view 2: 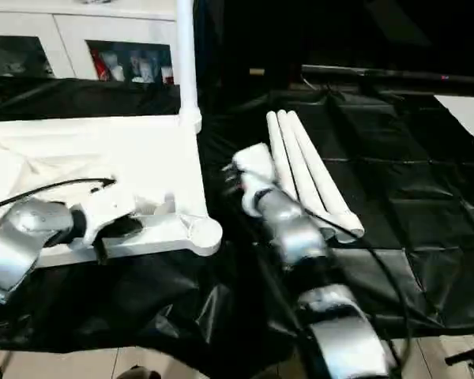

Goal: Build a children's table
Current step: Rotate table base, then pick table leg

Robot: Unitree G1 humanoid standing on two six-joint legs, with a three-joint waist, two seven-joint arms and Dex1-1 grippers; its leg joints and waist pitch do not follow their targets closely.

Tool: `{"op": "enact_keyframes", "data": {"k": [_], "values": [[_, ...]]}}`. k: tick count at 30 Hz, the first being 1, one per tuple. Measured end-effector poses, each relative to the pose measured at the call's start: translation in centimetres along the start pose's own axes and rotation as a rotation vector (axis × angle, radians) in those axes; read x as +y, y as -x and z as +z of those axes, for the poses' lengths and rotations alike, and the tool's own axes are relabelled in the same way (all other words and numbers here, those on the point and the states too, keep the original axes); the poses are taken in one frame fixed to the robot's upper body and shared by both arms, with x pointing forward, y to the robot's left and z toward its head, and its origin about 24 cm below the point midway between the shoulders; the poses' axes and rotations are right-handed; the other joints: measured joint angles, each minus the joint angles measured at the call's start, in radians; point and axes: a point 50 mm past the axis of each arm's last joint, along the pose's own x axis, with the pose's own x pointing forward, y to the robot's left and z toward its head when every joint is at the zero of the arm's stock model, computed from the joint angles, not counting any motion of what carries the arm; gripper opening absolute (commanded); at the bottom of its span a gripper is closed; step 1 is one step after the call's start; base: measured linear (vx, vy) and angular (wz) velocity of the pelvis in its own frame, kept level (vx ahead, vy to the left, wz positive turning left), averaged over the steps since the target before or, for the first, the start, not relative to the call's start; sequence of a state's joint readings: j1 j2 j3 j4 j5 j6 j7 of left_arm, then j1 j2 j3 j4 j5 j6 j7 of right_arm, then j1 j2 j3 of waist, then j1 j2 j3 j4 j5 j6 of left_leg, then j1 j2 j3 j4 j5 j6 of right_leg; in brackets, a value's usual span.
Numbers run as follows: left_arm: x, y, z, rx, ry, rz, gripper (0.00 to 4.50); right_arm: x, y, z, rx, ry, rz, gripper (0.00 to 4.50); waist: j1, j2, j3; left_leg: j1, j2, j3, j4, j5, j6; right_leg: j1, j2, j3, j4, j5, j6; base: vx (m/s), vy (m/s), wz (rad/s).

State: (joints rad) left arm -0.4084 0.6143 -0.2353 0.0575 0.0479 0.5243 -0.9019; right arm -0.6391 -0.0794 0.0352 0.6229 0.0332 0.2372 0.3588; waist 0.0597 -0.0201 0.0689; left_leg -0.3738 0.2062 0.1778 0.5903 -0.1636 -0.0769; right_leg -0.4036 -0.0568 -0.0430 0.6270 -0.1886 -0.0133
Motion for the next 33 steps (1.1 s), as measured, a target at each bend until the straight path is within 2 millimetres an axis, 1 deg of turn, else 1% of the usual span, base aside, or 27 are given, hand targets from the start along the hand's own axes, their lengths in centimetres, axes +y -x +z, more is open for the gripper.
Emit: {"op": "enact_keyframes", "data": {"k": [1,3,6,7,9,10,11,13,14,15,17,18,21,24,26,27,28,32,33], "values": [[-0.1,-0.1,0.3,-0.045,0.029,0.013,0.42,-0.2,0.2,-0.1,0.009,-0.008,-0.006,1.36,0.003,0.0,0.0,0.0,0.0,0.0,0.0,0.0,0.0,0.0,0.0,0.0,0.0,0.0,0.0,0.0,0.0,0.0],[0.4,0.1,1.7,-0.178,0.096,0.088,0.86,-0.3,0.6,0.2,0.027,-0.016,-0.018,1.8,0.004,0.0,0.0,0.0,0.0,0.0,0.001,0.0,0.0,0.0,0.0,0.0,0.0,0.0,0.0,0.0,0.0,0.0],[0.8,0.6,2.8,-0.275,0.138,0.167,0.9,-0.6,0.9,1.2,0.018,-0.019,-0.06,1.86,0.001,0.0,0.0,0.001,0.0,0.0,0.001,0.0,0.0,0.001,0.0,0.0,0.001,0.0,0.0,0.0,0.0,0.0],[0.9,0.6,3.0,-0.306,0.163,0.186,1.01,-1.0,1.1,1.5,0.019,-0.025,-0.088,1.97,-0.001,0.0,0.0,0.001,0.0,0.0,0.001,0.0,0.0,0.001,0.0,0.001,0.001,0.0,0.0,0.0,0.0,0.0],[0.3,0.8,3.6,-0.352,0.181,0.171,1.27,-1.5,1.4,1.8,0.038,-0.026,-0.119,2.2,-0.001,0.0,0.0,0.001,0.0,0.0,0.001,0.0,0.0,0.0,0.0,0.001,0.001,0.0,0.001,0.0,0.0,0.0],[0.0,0.9,3.9,-0.367,0.179,0.155,1.32,-1.7,1.6,2.0,0.042,-0.025,-0.128,2.26,-0.001,0.0,0.0,0.001,0.0,0.0,0.001,0.0,0.0,0.0,0.0,0.001,0.001,0.0,0.001,0.0,0.0,0.0],[-0.3,0.9,4.0,-0.375,0.18,0.142,1.37,-1.8,1.7,2.2,0.043,-0.023,-0.137,2.32,-0.001,0.0,0.0,0.001,0.0,0.0,0.0,0.0,0.0,0.0,0.0,0.0,0.001,-0.001,0.001,0.0,0.0,0.0],[-0.7,1.1,3.9,-0.373,0.18,0.125,1.64,-1.8,1.9,2.6,0.05,-0.024,-0.152,2.56,-0.001,0.002,0.001,0.0,0.0,0.0,0.0,0.0,0.0,-0.001,0.0,0.0,0.001,-0.001,0.002,0.0,0.0,0.0],[-0.9,1.1,3.8,-0.37,0.179,0.114,1.64,-1.9,2.0,2.6,0.066,-0.028,-0.171,2.56,-0.001,0.002,0.001,0.0,0.0,0.0,-0.001,0.0,0.0,-0.001,0.0,0.0,0.001,-0.001,0.002,0.0,0.0,0.0],[-1.3,1.2,3.8,-0.369,0.174,0.1,1.8,-2.2,2.2,2.6,0.089,-0.036,-0.202,2.73,0.0,0.002,0.001,0.0,0.0,0.0,-0.001,0.0,0.0,-0.001,0.0,0.0,0.001,-0.001,0.002,0.0,0.0,0.0],[-1.7,1.1,3.8,-0.369,0.175,0.082,1.84,-2.7,2.5,2.4,0.117,-0.058,-0.247,2.77,0.002,0.003,0.001,0.001,0.0,0.0,-0.001,0.0,0.0,0.0,0.0,0.0,0.001,-0.001,0.002,0.0,0.0,0.0],[-1.9,1.0,3.9,-0.366,0.179,0.075,2.08,-2.9,2.6,2.2,0.133,-0.068,-0.264,2.99,0.003,0.003,0.001,0.001,0.0,0.0,0.0,0.0,0.0,0.0,0.0,0.0,0.001,-0.001,0.002,0.0,0.0,0.0],[-2.5,0.6,4.3,-0.382,0.179,0.042,2.26,-3.3,2.9,1.7,0.198,-0.092,-0.3,3.18,0.002,0.005,0.002,0.001,0.0,0.0,0.001,0.0,0.0,0.0,0.0,0.001,0.001,-0.001,0.002,0.0,0.0,0.0],[-2.9,0.3,4.5,-0.379,0.174,0.022,2.63,-3.6,3.2,1.2,0.246,-0.109,-0.321,3.53,0.0,0.008,0.001,0.001,0.0,0.0,0.001,0.0,-0.001,0.0,0.0,0.001,0.001,-0.001,0.002,0.0,0.0,0.0],[-3.0,0.2,4.6,-0.374,0.172,0.012,2.68,-3.7,3.3,1.0,0.269,-0.124,-0.329,3.58,0.0,0.009,0.001,0.001,0.0,0.0,0.0,0.001,-0.001,0.0,0.0,0.001,0.001,-0.001,0.002,0.0,0.0,0.0],[-3.1,0.1,4.6,-0.372,0.17,0.006,2.81,-3.7,3.4,0.9,0.28,-0.129,-0.332,3.7,-0.002,0.009,0.001,0.001,0.0,0.0,0.0,0.001,-0.001,0.0,0.0,0.001,0.001,-0.001,0.002,0.0,0.0,0.0],[-3.2,0.1,4.7,-0.369,0.169,0.002,2.81,-3.8,3.4,0.8,0.286,-0.133,-0.339,3.7,-0.002,0.009,0.001,0.001,0.0,0.0,0.0,0.001,-0.001,0.0,0.0,0.001,0.001,-0.001,0.002,0.0,0.0,0.0],[-3.4,0.2,4.6,-0.347,0.152,-0.013,3.17,-4.3,3.5,0.5,0.306,-0.158,-0.376,4.1,-0.002,0.012,0.002,0.001,0.0,0.0,0.0,0.001,-0.001,0.0,0.0,0.001,0.002,-0.001,0.002,0.0,0.0,0.0],[-3.4,0.2,4.5,-0.338,0.147,-0.016,3.17,-4.4,3.5,0.6,0.305,-0.165,-0.382,4.1,-0.002,0.013,0.001,0.001,0.0,0.0,0.0,0.001,-0.001,0.0,0.0,0.001,0.002,-0.001,0.002,0.0,0.0,0.0]]}}
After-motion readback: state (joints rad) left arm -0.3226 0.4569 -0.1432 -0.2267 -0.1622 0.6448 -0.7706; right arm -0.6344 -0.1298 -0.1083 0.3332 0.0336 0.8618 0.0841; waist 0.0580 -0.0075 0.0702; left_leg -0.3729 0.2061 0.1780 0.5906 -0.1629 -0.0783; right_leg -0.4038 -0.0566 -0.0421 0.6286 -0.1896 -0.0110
